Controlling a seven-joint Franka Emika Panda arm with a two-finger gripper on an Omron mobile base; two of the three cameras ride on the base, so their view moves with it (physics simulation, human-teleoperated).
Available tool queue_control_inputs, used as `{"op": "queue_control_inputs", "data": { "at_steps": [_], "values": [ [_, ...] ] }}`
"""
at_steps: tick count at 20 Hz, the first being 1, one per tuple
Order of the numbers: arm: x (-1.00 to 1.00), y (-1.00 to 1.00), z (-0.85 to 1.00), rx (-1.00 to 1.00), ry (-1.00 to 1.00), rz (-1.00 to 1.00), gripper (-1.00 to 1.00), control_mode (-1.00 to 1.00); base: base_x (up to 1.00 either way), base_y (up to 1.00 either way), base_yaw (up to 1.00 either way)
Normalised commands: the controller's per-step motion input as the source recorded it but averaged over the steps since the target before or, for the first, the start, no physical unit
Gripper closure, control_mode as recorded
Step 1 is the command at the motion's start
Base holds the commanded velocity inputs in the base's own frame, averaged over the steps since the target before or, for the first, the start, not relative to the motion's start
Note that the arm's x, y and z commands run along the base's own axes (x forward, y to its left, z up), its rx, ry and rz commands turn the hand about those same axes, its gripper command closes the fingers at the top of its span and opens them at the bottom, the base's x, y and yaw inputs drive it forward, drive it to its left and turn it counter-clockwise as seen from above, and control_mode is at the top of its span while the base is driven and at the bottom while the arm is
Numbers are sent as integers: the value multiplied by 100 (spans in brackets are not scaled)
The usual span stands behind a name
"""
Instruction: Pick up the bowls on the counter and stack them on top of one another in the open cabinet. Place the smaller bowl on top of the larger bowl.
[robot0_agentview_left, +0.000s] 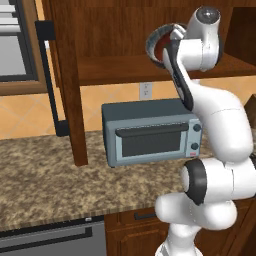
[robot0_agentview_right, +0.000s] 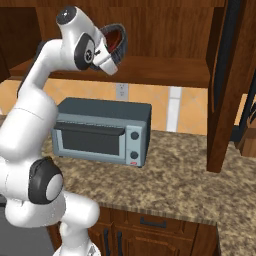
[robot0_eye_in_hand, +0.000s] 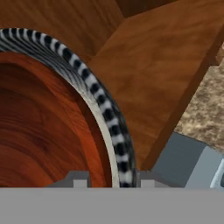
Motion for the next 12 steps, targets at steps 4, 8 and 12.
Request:
{"op": "queue_control_inputs", "data": {
  "at_steps": [4, 8, 12],
  "values": [
    [19, 6, -24, -2, -9, -2, -100, -100, 0, 0, 0],
    [-79, -30, -77, 1, -26, 0, -100, -100, 0, 0, 0],
    [-100, -82, -96, 10, -36, 0, -100, -100, 0, 0, 0]
  ]
}}
